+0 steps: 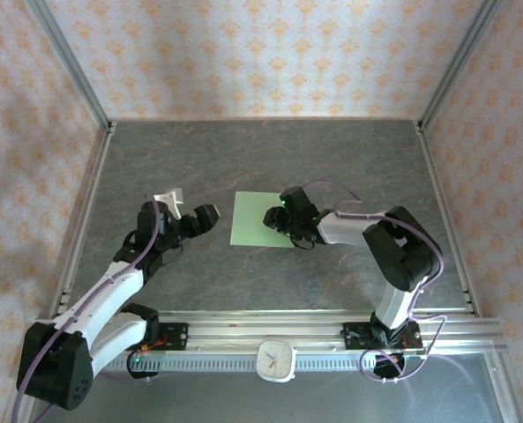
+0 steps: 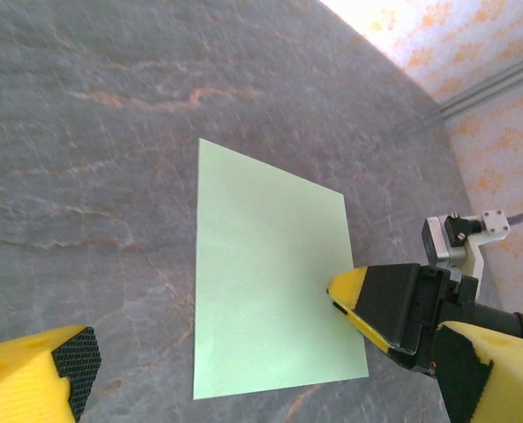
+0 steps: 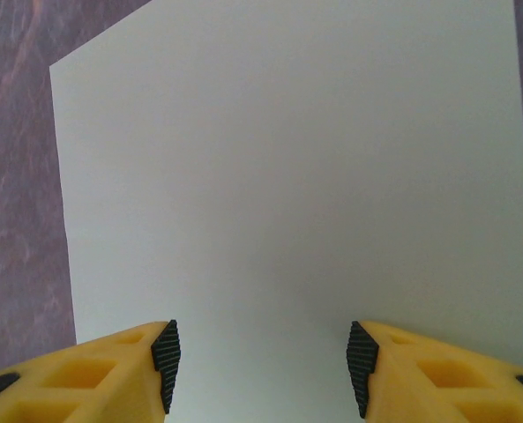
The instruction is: Fold a paper plane with a square sheet of paper (pick it up from the middle)
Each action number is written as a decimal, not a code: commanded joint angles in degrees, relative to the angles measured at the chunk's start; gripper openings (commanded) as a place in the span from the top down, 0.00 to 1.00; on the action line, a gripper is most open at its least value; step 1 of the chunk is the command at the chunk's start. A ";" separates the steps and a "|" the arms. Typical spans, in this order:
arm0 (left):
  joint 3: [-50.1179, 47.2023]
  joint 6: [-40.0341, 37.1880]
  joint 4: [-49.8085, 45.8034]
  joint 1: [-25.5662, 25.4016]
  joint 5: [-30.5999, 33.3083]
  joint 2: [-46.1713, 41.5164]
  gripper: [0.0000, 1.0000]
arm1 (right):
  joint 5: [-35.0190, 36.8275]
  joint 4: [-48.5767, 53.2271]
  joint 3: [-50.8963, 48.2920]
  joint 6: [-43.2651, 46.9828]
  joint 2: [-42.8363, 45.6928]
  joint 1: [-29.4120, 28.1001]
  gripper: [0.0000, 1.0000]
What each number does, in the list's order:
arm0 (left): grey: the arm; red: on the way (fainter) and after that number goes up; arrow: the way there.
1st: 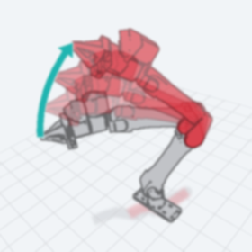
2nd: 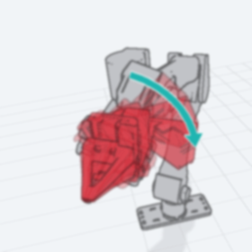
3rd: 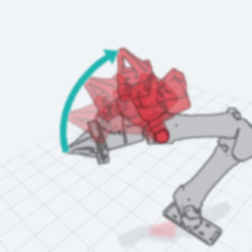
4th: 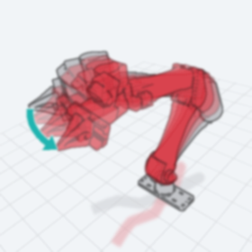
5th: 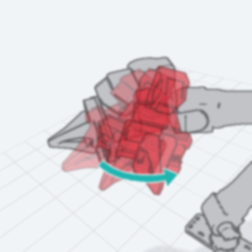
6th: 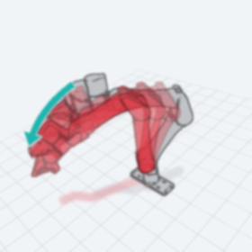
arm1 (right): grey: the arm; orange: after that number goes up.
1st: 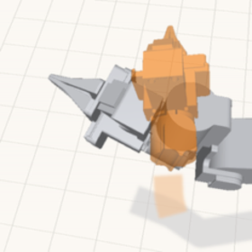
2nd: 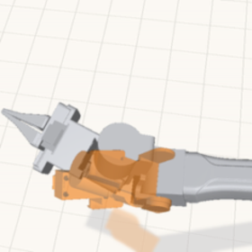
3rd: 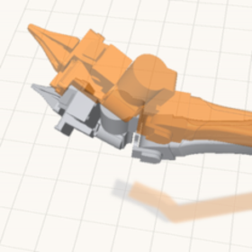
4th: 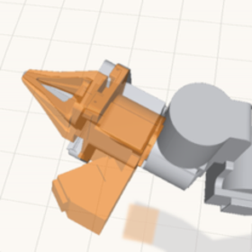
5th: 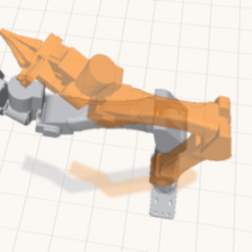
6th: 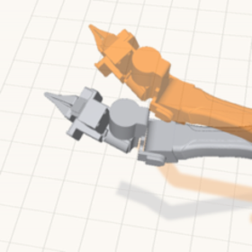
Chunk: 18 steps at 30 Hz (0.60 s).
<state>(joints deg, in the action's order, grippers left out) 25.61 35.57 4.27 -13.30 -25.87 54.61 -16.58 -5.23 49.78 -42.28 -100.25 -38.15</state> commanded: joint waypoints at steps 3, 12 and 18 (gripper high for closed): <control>4.04 0.01 -1.43 -3.22 -0.68 4.51 0.05 | -4.24 1.17 -2.84 0.70 2.80 -0.68 0.43; 16.31 -2.54 -8.24 -11.30 4.62 18.32 0.13 | 2.73 -0.29 -6.39 -0.84 15.15 3.60 0.40; 29.45 -2.97 -16.01 -18.13 10.17 32.20 0.17 | -0.97 -0.49 -12.38 -1.49 23.43 13.23 0.38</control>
<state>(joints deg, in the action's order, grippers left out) 50.13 33.95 -5.21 -29.12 -20.23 82.91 -17.63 -6.50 39.51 -43.20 -79.11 -27.53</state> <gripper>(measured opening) 0.838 0.617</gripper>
